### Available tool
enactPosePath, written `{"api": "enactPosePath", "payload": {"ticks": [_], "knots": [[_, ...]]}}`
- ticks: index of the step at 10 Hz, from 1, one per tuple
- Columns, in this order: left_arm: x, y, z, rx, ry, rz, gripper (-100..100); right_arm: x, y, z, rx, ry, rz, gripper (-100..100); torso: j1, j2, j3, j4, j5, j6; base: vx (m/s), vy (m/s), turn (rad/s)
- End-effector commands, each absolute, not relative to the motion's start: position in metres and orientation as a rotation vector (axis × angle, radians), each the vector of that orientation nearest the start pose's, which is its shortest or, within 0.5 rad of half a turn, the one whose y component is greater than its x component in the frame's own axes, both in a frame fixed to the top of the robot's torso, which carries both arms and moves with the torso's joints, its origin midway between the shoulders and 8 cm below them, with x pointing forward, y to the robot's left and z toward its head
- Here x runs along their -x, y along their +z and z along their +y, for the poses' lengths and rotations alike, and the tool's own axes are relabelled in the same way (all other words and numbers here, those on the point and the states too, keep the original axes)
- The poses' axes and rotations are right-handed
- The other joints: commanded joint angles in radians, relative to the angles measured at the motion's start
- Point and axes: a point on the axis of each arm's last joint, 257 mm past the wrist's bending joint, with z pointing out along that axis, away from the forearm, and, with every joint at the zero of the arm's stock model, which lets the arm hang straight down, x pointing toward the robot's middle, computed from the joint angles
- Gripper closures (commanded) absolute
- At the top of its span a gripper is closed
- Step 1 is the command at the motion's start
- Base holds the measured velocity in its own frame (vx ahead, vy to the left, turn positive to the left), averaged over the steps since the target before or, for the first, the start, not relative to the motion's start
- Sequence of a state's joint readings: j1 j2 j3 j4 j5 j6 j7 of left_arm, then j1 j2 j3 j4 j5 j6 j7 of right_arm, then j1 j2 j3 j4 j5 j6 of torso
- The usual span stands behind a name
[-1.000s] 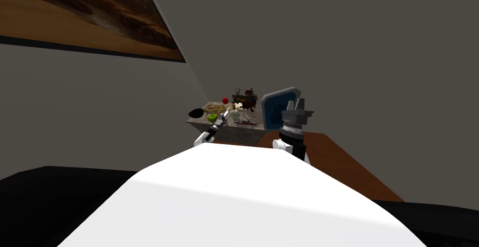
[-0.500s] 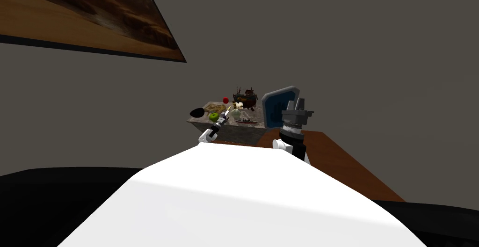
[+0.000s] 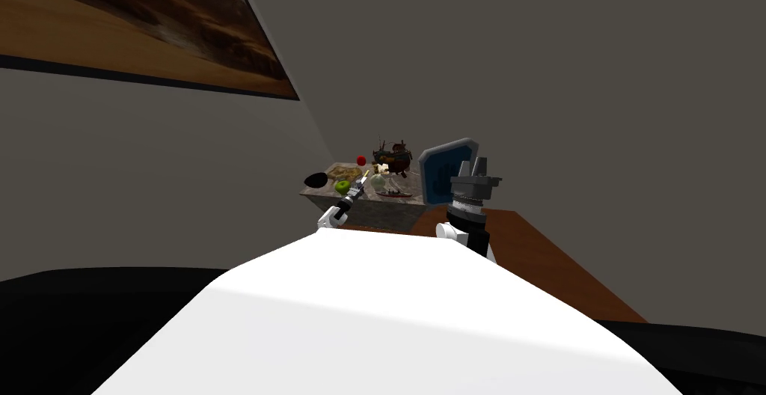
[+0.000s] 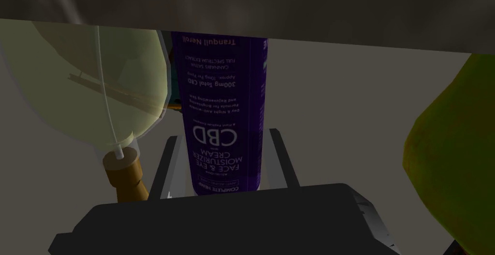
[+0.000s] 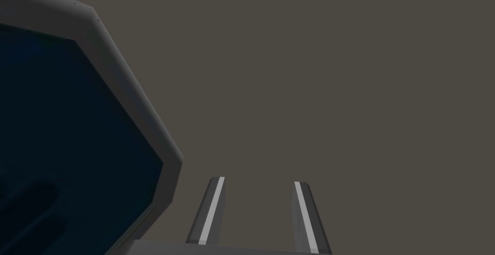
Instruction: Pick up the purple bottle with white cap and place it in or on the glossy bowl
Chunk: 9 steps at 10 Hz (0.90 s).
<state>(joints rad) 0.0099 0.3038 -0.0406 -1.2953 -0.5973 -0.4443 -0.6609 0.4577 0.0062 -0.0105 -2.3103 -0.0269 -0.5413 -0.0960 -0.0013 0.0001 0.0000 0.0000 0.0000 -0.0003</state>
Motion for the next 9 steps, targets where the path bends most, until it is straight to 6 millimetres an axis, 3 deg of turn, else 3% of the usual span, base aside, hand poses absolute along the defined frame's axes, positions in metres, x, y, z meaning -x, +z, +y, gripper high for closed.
{"api": "enactPosePath", "payload": {"ticks": [1,2,3,8,9], "knots": [[-0.511,-0.284,0.247,-0.198,-0.27,1.566,100,-0.331,0.059,-0.279,-0.619,1.438,0.488,0,0.0,0.0,0.0,0.0,0.0,0.0,0.0,0.0,0.0],[-0.511,-0.284,0.247,-0.198,-0.271,1.566,0,-0.331,0.059,-0.279,-0.619,1.438,0.488,0,0.0,0.0,0.0,0.0,0.0,0.0,0.0,0.0,0.0],[-0.5,-0.286,0.254,-0.2,-0.276,1.566,100,-0.331,0.059,-0.279,-0.619,1.438,0.488,0,0.0,0.0,0.0,0.0,0.0,0.0,0.029,-0.03,0.033],[-0.466,-0.29,0.271,-0.214,-0.288,1.569,100,-0.331,0.059,-0.279,-0.619,1.438,0.488,0,-0.002,-0.001,-0.002,-0.004,0.001,-0.002,0.051,-0.047,0.037],[-0.471,-0.289,0.269,-0.212,-0.286,1.563,100,-0.331,0.059,-0.279,-0.619,1.438,0.488,0,-0.001,-0.001,-0.003,-0.005,0.002,-0.002,0.017,-0.015,0.012]]}}
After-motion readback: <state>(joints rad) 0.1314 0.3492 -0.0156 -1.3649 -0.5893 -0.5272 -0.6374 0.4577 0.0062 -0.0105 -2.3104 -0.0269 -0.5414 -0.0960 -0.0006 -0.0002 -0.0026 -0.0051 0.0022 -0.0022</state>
